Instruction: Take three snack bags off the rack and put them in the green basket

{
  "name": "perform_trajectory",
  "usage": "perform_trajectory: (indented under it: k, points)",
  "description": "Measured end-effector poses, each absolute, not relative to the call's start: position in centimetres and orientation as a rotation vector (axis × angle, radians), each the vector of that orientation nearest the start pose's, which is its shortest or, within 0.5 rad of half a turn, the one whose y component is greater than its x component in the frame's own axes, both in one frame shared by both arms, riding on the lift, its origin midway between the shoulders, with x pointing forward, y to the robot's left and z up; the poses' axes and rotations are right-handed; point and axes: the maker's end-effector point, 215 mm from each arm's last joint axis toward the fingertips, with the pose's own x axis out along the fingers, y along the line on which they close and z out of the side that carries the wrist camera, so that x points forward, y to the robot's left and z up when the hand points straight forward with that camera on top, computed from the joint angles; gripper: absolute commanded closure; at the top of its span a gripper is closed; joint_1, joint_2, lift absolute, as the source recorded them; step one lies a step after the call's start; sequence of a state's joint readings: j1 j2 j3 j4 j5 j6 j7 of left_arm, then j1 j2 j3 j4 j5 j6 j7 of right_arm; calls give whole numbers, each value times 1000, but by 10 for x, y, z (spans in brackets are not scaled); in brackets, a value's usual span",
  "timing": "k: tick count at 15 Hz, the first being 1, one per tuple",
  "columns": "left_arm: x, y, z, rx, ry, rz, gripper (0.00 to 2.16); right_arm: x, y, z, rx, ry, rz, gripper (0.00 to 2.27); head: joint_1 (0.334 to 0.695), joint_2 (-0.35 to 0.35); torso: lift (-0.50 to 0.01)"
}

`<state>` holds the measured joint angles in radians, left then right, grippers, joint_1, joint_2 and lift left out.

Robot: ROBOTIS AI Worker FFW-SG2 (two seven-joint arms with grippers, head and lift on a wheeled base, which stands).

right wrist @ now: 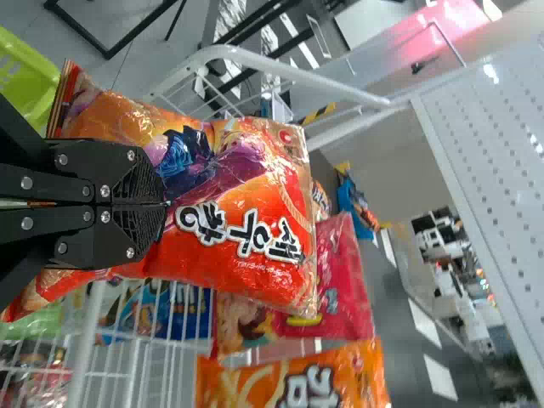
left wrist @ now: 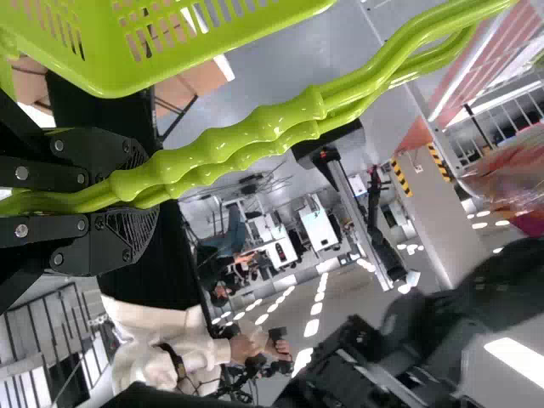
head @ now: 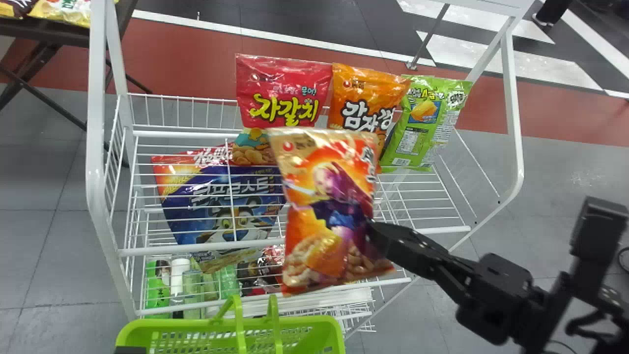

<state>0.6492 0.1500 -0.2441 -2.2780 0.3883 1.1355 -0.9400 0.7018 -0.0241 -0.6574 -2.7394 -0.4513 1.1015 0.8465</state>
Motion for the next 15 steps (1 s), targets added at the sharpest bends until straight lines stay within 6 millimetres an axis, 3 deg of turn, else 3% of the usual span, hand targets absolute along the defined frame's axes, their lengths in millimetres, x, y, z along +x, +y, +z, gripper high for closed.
perform_trajectory:
  k: [3, 6, 10, 15]
  points:
    - [129, -61, -387, -743, 943, -1305, 1281, 263, -253, -325, 309, 648, 541, 2223, 695, -350, -21]
    - [135, -60, -383, -726, 928, -1294, 1281, 245, -241, -367, 340, 764, 573, 2219, 695, -350, -21]
    - [140, -60, -380, -720, 912, -1293, 1281, 210, -198, -419, 349, 920, 670, 2219, 695, -350, -21]
    - [142, -60, -379, -729, 904, -1293, 1281, 161, -133, -457, 366, 1060, 819, 2219, 695, -350, -21]
